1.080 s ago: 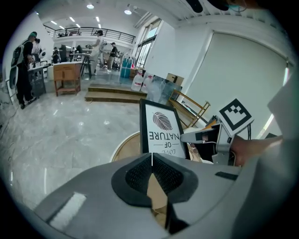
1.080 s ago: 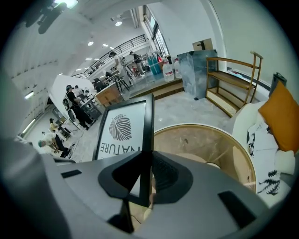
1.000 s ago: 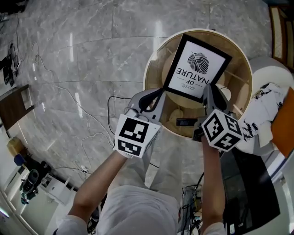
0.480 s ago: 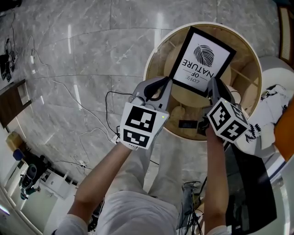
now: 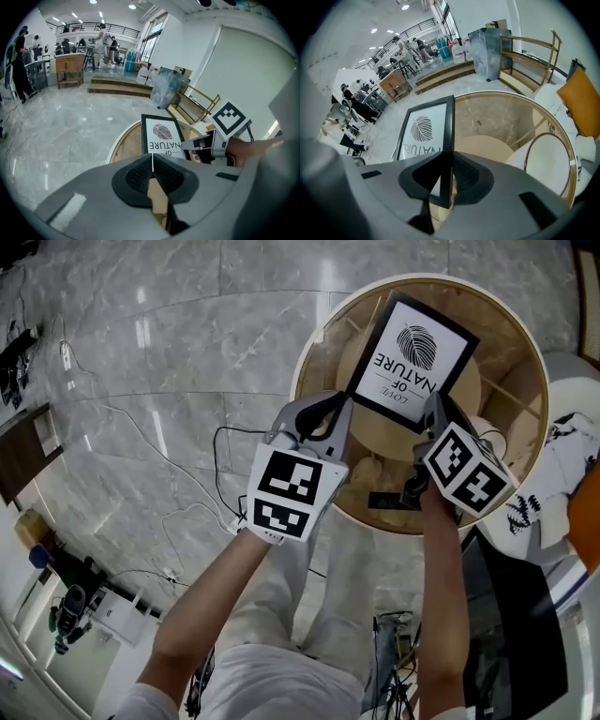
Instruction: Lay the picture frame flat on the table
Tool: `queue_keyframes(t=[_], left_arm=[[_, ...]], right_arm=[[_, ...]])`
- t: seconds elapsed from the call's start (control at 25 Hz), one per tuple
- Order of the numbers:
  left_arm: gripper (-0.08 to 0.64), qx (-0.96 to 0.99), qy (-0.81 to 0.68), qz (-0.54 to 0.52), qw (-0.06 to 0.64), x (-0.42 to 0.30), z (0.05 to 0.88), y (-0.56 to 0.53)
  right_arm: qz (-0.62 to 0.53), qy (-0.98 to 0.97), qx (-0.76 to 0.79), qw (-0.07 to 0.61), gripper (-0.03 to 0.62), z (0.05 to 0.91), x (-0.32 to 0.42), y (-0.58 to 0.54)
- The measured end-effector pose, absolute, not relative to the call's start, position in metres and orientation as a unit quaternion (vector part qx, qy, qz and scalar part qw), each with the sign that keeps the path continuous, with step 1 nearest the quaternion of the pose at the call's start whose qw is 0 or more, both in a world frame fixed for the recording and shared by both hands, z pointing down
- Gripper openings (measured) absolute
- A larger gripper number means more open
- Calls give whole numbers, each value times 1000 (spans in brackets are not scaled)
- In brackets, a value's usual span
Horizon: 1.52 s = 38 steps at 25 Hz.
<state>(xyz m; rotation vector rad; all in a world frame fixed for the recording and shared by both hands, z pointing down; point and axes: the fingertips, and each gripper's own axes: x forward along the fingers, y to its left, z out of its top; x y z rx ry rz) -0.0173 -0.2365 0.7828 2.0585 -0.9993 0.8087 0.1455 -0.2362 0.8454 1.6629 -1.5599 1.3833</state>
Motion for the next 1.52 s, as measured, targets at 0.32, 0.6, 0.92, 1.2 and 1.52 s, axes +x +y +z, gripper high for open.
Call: queue_keyframes(t=[0.32,0.6,0.92,1.2,1.52], left_arm=[[9,794,-381,317,352,-20,789,-223],[9,791,-384,317,354,-23,788,-213],[9,792,-387,316,351,-25,782,-206],[9,797,-386,314,342,-16,758,-202],[9,803,-383,309,336,-2,714,-185]], right_arm=[[519,-551,605,248,64,871,139,-229],[532,-532,613,241,66,876,138,-225],[530,-528,624,225,65,868,141,-223],[525,-548,613,218,47,834,136,-216],[528,-565,602,198,14,775,132,-191]])
